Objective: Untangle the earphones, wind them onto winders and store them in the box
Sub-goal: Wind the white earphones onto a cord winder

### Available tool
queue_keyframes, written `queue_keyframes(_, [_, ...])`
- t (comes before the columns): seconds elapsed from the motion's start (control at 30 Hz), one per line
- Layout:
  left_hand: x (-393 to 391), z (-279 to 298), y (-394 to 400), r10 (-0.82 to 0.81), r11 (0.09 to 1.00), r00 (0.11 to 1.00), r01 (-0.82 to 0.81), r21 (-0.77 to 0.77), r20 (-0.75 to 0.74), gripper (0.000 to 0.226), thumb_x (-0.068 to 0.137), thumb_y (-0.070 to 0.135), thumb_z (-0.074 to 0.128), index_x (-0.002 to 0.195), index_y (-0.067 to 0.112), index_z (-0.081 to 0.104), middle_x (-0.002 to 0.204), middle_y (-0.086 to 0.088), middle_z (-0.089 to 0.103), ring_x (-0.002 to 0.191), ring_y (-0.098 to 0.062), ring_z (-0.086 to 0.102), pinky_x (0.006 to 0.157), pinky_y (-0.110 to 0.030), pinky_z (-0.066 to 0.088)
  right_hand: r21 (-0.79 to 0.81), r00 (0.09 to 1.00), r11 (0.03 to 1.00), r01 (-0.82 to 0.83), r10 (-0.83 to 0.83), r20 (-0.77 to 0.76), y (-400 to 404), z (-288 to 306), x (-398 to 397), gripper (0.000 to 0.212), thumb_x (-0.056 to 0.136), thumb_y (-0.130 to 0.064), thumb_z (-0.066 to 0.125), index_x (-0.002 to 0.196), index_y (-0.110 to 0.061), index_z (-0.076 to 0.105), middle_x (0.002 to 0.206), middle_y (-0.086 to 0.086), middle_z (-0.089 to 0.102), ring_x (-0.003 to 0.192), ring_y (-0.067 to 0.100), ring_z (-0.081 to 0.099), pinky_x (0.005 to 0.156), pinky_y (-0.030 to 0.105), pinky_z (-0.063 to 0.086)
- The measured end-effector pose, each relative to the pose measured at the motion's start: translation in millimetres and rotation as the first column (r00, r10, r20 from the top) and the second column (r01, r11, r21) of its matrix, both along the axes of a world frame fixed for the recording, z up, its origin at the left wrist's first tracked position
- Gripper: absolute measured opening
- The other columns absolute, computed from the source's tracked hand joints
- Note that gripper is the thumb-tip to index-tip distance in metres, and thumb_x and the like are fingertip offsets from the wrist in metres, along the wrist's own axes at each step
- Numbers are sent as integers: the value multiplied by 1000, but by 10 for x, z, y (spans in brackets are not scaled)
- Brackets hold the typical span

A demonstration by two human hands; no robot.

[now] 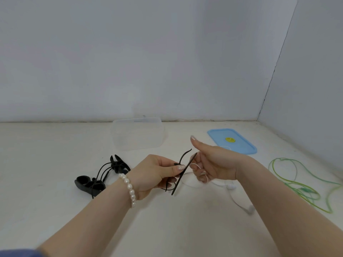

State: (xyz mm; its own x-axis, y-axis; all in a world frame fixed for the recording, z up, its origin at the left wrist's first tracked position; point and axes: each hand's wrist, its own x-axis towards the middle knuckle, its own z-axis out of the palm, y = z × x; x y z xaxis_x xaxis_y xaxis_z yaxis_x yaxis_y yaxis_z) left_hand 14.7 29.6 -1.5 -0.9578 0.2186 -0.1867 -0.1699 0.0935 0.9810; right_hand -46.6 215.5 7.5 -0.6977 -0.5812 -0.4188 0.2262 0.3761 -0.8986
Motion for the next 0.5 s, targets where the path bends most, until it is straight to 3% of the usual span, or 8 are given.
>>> queue_keyframes(0.17, [-22,-26,-7,73,994,995,-79,-72,-72,10,80,14,68,72,9,71,69,-4,64,55,-8,53,55,-17,47,-3,979,1000,-14,13,-203,-3,25,44,42,72,-52,58,70,-10,57,52,-2,32,53,14,29,57,24,26])
queue_keyframes(0.33, [-28,-30,-38,56,995,995,-63,-72,-86,5,78,8,69,79,4,72,76,-12,67,68,-18,59,71,-27,53,-13,977,1000,19,-22,-211,20,15,46,27,91,-24,54,71,-9,59,50,-2,31,51,12,28,56,24,24])
queue_keyframes(0.5, [-19,-8,-58,21,996,995,-29,-81,-93,9,81,4,65,80,8,73,73,-7,69,62,-10,61,63,-19,52,-5,978,1000,5,-6,-207,20,17,47,26,88,-29,58,69,-10,61,52,-1,32,51,12,29,55,24,24])
